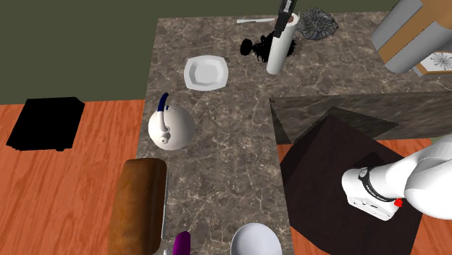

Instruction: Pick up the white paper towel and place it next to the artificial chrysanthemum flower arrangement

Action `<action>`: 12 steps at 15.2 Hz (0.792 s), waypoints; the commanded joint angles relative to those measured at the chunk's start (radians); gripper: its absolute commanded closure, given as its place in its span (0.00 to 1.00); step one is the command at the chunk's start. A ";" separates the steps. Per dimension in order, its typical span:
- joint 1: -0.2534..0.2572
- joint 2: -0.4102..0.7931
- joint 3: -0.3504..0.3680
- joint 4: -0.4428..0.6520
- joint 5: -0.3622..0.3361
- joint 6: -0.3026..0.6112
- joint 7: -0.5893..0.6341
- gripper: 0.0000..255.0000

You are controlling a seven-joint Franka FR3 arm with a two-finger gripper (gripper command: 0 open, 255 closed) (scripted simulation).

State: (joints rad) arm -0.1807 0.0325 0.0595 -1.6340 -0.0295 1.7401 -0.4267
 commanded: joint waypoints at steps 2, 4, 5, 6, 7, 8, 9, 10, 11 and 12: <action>0.000 -0.009 0.000 -0.055 0.000 0.047 0.002 1.00; 0.000 -0.011 0.000 -0.084 0.000 0.074 0.002 1.00; 0.000 -0.011 0.000 -0.098 0.000 0.087 0.003 1.00; 0.000 -0.012 0.000 -0.112 0.000 0.101 0.003 1.00; 0.000 -0.012 0.000 -0.126 0.000 0.114 0.003 1.00; 0.000 -0.012 0.000 -0.139 0.000 0.128 0.004 1.00; 0.000 -0.011 0.000 -0.152 0.000 0.141 0.004 1.00; 0.000 -0.011 0.000 -0.165 0.000 0.155 0.004 1.00; 0.000 -0.010 0.000 -0.177 -0.001 0.168 0.005 1.00; 0.000 -0.009 0.000 -0.190 -0.001 0.181 0.005 1.00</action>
State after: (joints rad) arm -0.1816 0.0233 0.0587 -1.8096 -0.0299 1.9065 -0.4236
